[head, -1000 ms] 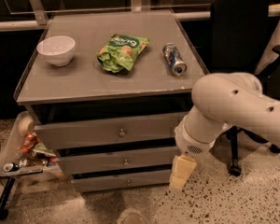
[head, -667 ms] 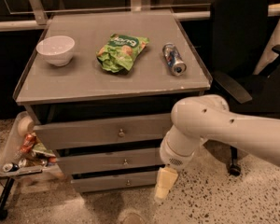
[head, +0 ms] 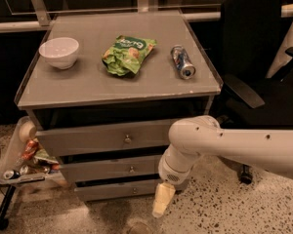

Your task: Open bottom drawer

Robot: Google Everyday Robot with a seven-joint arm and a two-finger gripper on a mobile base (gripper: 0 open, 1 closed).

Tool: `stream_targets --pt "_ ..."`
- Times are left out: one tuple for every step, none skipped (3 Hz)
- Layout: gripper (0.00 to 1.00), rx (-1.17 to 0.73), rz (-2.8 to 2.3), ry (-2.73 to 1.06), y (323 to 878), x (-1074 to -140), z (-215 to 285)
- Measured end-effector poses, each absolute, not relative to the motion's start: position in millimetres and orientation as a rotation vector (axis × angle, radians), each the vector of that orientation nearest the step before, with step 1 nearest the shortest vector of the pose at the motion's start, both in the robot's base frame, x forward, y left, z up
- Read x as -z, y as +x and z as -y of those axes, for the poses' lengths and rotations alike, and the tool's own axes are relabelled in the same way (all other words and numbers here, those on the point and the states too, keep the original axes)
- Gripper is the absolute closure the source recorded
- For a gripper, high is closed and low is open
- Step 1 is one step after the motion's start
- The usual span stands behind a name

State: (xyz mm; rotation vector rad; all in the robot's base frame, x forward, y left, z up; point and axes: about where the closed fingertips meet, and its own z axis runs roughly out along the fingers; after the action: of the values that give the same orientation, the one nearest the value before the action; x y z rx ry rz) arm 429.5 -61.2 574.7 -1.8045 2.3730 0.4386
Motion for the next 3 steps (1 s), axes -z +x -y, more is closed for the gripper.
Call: stream_targets --pt "0.00 -0.481 -2.378 -1.787 432.6 -553.3 61.4" --pt "0.00 -0.504 -2.383 -1.724 445.9 -500.0 73.0" --pt "0.00 -0.542 -2.362 -1.651 463.4 -446.0 80.1"
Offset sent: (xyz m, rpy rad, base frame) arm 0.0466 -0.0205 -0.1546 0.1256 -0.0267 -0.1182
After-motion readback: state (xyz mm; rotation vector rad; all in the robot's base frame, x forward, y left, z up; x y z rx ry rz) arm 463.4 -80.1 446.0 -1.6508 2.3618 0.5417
